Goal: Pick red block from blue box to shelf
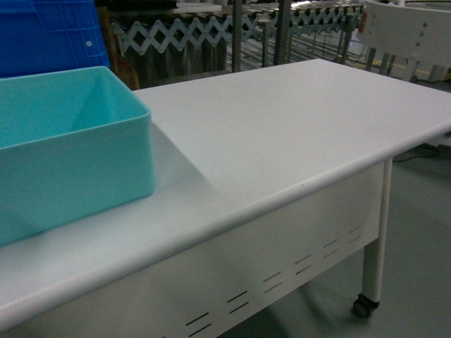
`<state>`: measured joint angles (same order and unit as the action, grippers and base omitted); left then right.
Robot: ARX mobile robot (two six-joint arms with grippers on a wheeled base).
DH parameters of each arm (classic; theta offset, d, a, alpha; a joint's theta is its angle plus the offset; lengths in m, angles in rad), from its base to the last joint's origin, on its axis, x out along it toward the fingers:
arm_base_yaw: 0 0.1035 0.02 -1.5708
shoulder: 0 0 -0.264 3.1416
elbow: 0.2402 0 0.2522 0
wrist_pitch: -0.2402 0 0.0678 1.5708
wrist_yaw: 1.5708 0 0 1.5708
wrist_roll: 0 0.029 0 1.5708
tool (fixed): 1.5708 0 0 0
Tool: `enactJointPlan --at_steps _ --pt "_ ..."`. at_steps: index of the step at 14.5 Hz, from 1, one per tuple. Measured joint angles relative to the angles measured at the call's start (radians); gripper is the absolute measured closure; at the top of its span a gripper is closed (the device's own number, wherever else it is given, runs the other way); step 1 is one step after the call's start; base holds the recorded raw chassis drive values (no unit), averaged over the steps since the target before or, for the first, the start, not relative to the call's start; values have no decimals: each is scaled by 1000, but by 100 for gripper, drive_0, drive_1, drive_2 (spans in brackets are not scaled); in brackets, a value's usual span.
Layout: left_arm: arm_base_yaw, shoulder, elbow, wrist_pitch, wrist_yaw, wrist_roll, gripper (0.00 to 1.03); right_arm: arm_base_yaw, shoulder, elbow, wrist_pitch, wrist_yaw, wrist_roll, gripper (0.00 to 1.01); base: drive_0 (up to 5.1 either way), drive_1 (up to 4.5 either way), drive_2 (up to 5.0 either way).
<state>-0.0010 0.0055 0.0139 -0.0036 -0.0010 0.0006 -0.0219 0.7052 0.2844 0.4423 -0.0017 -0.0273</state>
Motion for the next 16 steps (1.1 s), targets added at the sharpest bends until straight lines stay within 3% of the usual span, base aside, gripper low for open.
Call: enactJointPlan --at_steps 16 --pt "0 0 0 0 0 0 5 0 0 0 -1 0 0 73 -159 -159 -159"
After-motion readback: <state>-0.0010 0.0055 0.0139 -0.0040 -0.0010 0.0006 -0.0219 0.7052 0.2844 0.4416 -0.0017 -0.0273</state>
